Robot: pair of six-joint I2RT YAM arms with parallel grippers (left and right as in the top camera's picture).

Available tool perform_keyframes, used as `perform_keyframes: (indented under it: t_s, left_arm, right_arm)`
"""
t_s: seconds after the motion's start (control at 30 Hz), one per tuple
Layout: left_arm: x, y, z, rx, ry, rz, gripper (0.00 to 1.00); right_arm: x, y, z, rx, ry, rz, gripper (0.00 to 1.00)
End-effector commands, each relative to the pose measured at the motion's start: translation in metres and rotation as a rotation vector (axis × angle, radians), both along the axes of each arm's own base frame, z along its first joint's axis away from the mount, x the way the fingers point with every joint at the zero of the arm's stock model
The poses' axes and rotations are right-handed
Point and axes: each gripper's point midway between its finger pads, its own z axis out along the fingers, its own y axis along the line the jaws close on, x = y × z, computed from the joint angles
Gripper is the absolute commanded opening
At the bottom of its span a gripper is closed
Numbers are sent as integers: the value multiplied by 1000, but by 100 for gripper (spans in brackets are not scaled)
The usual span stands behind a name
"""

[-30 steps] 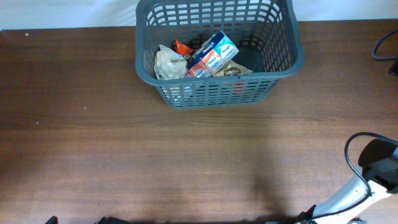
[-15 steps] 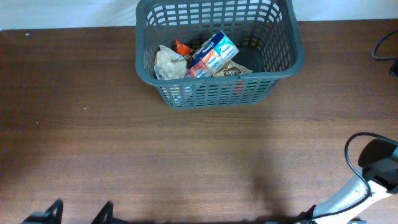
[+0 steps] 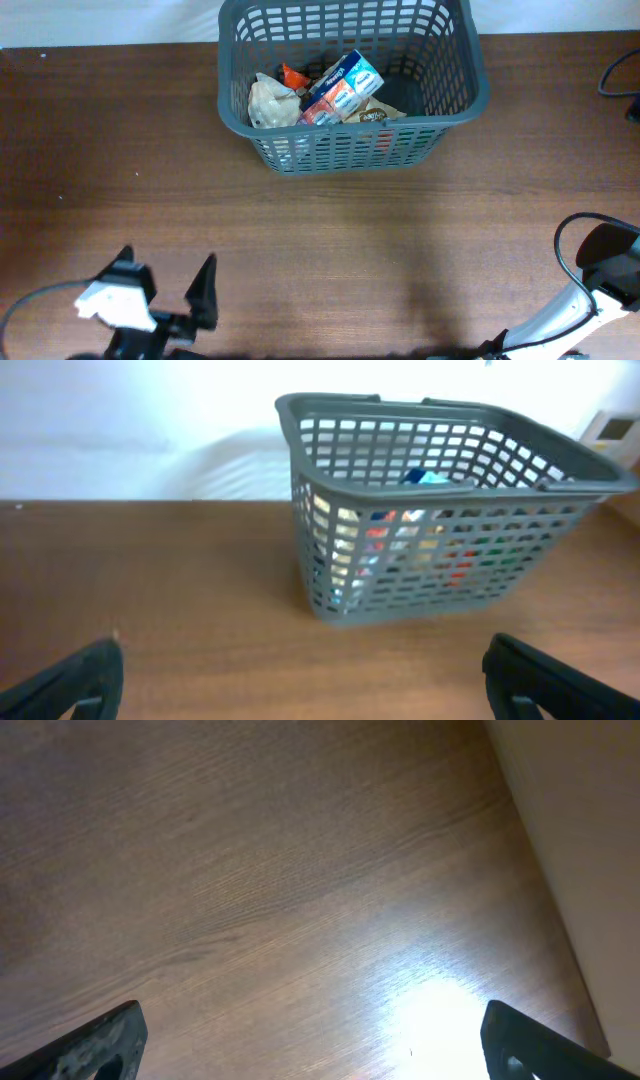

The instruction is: Pack container

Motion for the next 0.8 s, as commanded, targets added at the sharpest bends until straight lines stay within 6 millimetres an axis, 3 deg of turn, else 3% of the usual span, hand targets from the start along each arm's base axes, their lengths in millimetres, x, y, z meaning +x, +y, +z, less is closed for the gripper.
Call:
perform_keyframes:
  t_s: [0.0,0.2,0.5,0.77]
  left_arm:
    - [10,-15,-11,100,-59,-98,99]
    - [23,-24,-31,121,-158,-151,99]
    - [26,0,-64,129,-187,-26,99]
    - [37,12,-68,193,-224,24,99]
  right_arm:
    - [1,1,-3,10,2,-2,99]
    - [1,1,-3,10,2,-2,99]
    - [1,1,-3,10,2,-2,99]
    - [1,1,-3,10,2,-2,99]
